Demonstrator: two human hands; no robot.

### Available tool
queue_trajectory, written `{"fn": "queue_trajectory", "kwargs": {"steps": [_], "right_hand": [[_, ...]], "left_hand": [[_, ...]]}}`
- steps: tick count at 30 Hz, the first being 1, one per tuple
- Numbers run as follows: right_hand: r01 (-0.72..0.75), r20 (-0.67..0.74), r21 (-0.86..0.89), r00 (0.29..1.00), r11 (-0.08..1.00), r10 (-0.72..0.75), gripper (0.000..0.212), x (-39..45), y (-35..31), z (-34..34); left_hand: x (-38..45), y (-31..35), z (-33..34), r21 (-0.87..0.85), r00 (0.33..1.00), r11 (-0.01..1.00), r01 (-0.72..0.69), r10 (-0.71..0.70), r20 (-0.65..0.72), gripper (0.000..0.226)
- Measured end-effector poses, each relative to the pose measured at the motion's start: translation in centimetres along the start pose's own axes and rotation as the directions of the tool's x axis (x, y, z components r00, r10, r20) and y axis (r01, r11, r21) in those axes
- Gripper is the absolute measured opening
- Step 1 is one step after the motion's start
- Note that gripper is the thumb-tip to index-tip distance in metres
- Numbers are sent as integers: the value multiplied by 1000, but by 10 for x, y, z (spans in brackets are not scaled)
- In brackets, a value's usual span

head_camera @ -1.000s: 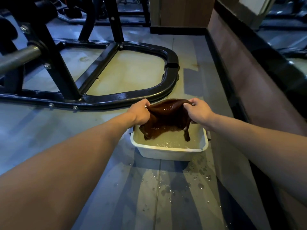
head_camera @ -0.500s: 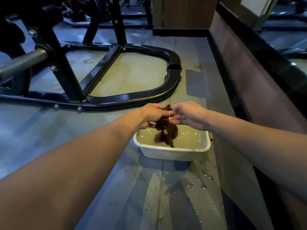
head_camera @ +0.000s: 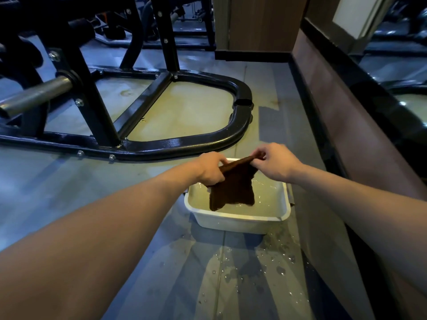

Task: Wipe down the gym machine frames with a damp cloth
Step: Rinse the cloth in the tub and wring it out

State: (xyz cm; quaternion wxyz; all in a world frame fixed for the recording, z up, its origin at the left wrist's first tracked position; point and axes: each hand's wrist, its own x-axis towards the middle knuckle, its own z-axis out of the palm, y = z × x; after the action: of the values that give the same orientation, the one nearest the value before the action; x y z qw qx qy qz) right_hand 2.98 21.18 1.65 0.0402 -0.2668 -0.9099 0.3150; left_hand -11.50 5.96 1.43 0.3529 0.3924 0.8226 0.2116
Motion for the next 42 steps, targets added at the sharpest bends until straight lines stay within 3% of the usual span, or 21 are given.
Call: {"fn": "queue_trajectory", "kwargs": {"steps": [3, 5, 7, 9, 11, 13, 15, 17, 18, 19, 21, 23, 25, 29, 31, 33, 35, 39, 42], "right_hand": [[110, -130, -41, 985, 993, -115, 5, -3, -10, 1], [91, -185, 24, 979, 996, -85, 4, 0, -15, 3], [20, -233, 157, 972, 987, 18, 7, 5, -17, 2], [-47, -226, 377, 964, 925, 141, 9, 9, -20, -1], [-111, -84, 586, 977, 803, 196, 11, 8, -27, 0], [-179, 126, 654, 984, 735, 128, 14, 5, -34, 3], [-256, 294, 687, 954, 680, 62, 21, 1, -35, 1], [-316, 344, 742, 936, 592, 68, 25, -2, -29, -5], [-299, 306, 717, 947, 629, 101, 24, -3, -23, -7], [-260, 233, 615, 962, 744, 144, 25, -3, -15, -8], [-209, 180, 256, 970, 944, 166, 45, -5, 1, -7], [-178, 249, 74, 956, 981, 155, 88, -8, 11, 5], [-68, 208, 46, 976, 997, 57, 107, -8, 13, 23], [57, -23, 36, 998, 998, -56, 57, -2, 10, 41], [82, -78, 15, 994, 997, -81, 38, 2, 13, 39], [114, -82, -31, 990, 993, -117, 37, 1, 15, 34], [125, -51, -55, 990, 991, -128, 41, -1, 15, 33], [114, -54, 3, 992, 993, -114, 52, 1, 9, 37], [61, -10, 183, 998, 981, -60, 69, 5, 6, 34]], "left_hand": [[-1, -3, 1, 122, 996, 991, 54, -44, -82, 21], [0, -3, -2, 128, 989, 989, 77, -59, -138, 19], [0, -1, -3, -13, 981, 997, 81, -82, -176, 23], [-3, 5, -2, -278, 979, 958, 71, -121, -166, 26], [-9, 16, -1, -556, 988, 829, 63, -128, -80, 30], [-13, 24, 1, -767, 993, 636, 87, -112, 19, 41], [-13, 23, 2, -834, 990, 538, 122, -126, 63, 51], [-9, 15, 5, -841, 984, 525, 132, -169, 49, 37], [-9, 12, 5, -849, 980, 511, 135, -195, 38, 28], [-6, 10, 4, -854, 977, 501, 138, -212, 34, 23], [-4, 12, 2, -863, 977, 487, 135, -210, 35, 18], [-4, 16, -1, -894, 983, 429, 125, -174, 54, 20], [-4, 17, -2, -922, 987, 366, 126, -136, 81, 26], [-3, 9, -7, -932, 987, 324, 161, -69, 147, 34], [-3, 0, -14, -851, 974, 478, 219, -55, 220, 39], [-5, -7, -17, -619, 952, 739, 267, -101, 290, 40], [-4, -9, -12, -419, 945, 879, 227, -95, 313, 47], [10, -5, 17, -96, 987, 994, -57, 71, 145, 92], [15, -7, 27, 277, 973, 947, -161, 200, -116, 82]]}}
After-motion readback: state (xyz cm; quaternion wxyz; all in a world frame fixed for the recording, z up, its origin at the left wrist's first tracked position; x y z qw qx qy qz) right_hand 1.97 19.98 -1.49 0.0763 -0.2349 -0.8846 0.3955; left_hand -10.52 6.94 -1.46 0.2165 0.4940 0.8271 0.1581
